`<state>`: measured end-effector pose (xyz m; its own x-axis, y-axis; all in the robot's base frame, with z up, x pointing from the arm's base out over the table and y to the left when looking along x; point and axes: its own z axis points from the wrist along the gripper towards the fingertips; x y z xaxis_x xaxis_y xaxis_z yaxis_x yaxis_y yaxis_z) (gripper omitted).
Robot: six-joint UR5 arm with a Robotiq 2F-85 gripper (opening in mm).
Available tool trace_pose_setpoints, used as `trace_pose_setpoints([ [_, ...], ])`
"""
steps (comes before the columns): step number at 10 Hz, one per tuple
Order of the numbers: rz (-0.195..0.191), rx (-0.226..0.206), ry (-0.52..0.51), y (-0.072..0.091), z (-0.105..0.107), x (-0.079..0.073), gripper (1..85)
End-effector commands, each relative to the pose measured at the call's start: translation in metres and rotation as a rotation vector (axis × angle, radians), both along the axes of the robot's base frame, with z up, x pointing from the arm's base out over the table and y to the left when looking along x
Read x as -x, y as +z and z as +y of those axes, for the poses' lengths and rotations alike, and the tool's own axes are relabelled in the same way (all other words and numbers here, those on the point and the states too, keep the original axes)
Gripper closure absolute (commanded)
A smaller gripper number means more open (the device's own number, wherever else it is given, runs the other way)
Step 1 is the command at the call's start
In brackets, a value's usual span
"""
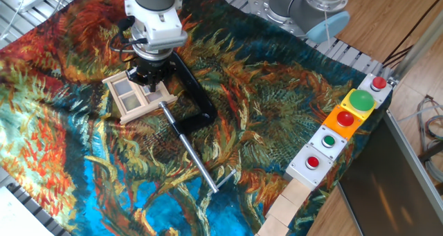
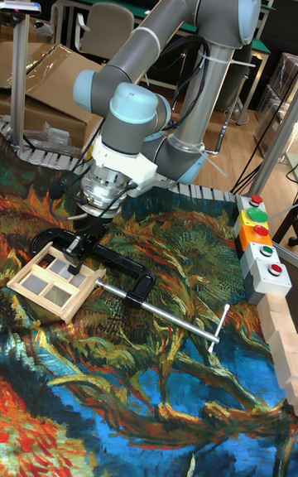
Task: Open a sliding window
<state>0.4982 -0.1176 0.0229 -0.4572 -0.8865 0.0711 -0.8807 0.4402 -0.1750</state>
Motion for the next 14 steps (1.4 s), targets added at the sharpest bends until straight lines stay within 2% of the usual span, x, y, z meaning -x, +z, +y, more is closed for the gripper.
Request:
trace_pose_setpoints([
  [1,0.016,0.022,0.010,0.011,-0.024,0.003,84.3],
  [4,0.023,0.028,0.019,0.005,-0.048,0.014,84.3],
  [6,0.028,0.055,0.034,0.002,-0.065,0.021,84.3],
  [8,0.036,0.055,0.034,0.000,-0.067,0.024,84.3],
  [14,0.042,0.050,0.035,-0.004,-0.057,0.026,84.3],
])
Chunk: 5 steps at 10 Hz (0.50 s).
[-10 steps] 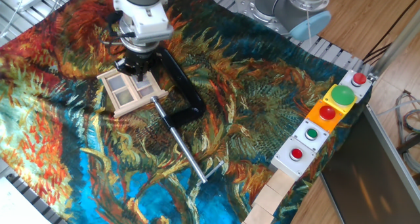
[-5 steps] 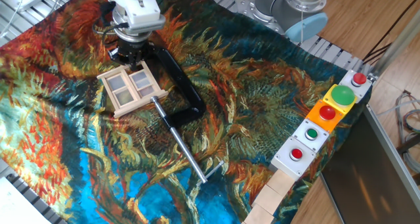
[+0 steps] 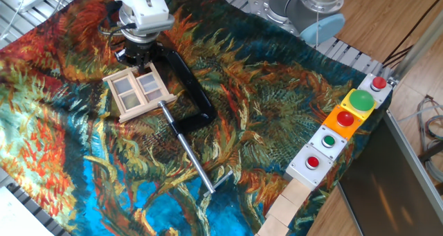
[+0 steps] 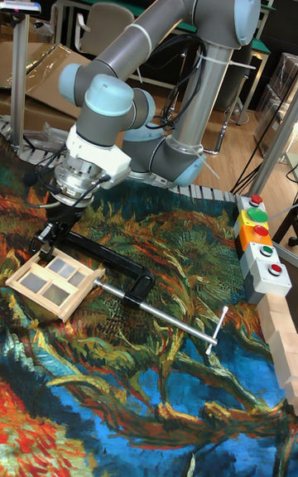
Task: Open a sliding window
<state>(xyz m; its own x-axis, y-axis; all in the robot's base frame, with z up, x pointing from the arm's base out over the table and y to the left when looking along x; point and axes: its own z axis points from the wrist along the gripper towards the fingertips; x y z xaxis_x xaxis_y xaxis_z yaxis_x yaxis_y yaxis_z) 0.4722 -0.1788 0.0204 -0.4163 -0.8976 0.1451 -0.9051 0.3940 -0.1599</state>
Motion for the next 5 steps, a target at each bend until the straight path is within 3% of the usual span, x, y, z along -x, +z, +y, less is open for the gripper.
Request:
trace_pose_setpoints([
  [1,-0.002,-0.023,-0.005,-0.0022,0.0066,0.0002,84.3],
  [5,0.000,-0.031,0.006,-0.0032,0.0083,0.0005,84.3],
])
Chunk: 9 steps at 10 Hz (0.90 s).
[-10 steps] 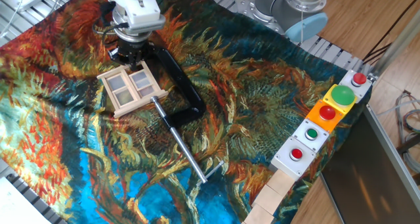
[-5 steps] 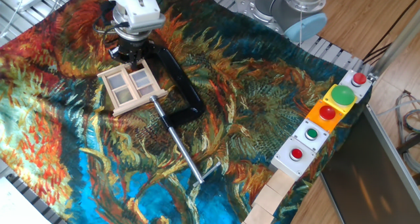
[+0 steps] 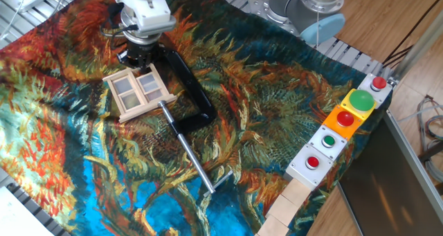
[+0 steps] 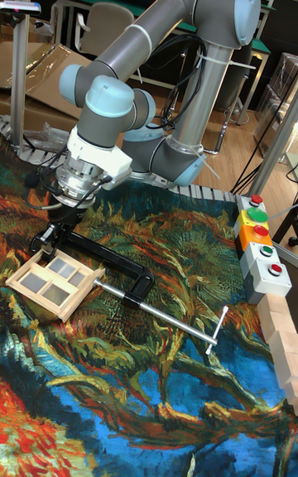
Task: Open a sliding window
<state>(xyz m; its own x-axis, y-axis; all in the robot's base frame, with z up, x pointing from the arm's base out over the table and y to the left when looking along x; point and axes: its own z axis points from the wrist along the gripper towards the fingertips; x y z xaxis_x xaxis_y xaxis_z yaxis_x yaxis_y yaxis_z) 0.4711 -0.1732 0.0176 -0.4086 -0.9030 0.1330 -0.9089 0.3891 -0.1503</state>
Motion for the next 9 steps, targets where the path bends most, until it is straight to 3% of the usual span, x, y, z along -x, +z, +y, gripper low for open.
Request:
trace_pose_setpoints([
  [1,-0.003,-0.015,0.001,0.000,0.003,-0.001,84.3],
  [9,-0.009,-0.055,0.000,-0.002,0.015,-0.004,84.3],
])
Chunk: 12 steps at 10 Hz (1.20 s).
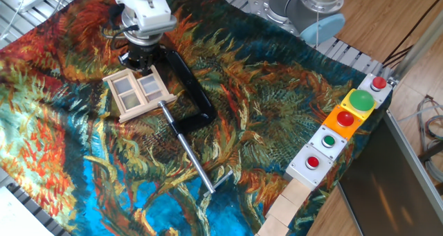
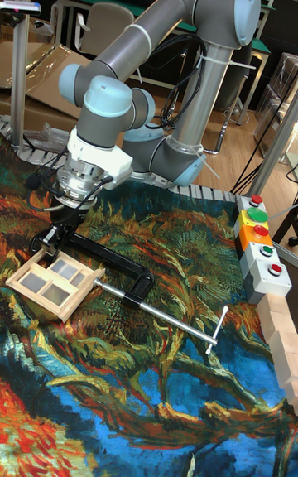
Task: Open a sliding window
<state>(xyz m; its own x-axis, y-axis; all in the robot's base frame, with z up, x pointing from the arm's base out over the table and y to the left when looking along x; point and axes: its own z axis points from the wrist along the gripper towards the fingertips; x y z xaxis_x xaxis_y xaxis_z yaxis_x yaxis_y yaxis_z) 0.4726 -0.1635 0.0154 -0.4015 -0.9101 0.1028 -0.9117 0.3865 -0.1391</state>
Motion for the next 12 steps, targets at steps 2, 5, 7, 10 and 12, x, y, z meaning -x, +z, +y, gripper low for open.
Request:
trace_pose_setpoints([
  [2,-0.009,-0.027,-0.008,0.001,0.008,-0.005,84.3],
  [5,-0.011,-0.034,-0.014,0.001,0.014,-0.007,84.3],
  [7,-0.015,-0.036,-0.018,-0.001,0.018,-0.008,84.3],
  [10,-0.014,-0.033,-0.013,0.004,0.010,-0.007,84.3],
  [12,-0.014,-0.026,-0.012,0.005,0.006,-0.007,84.3],
])
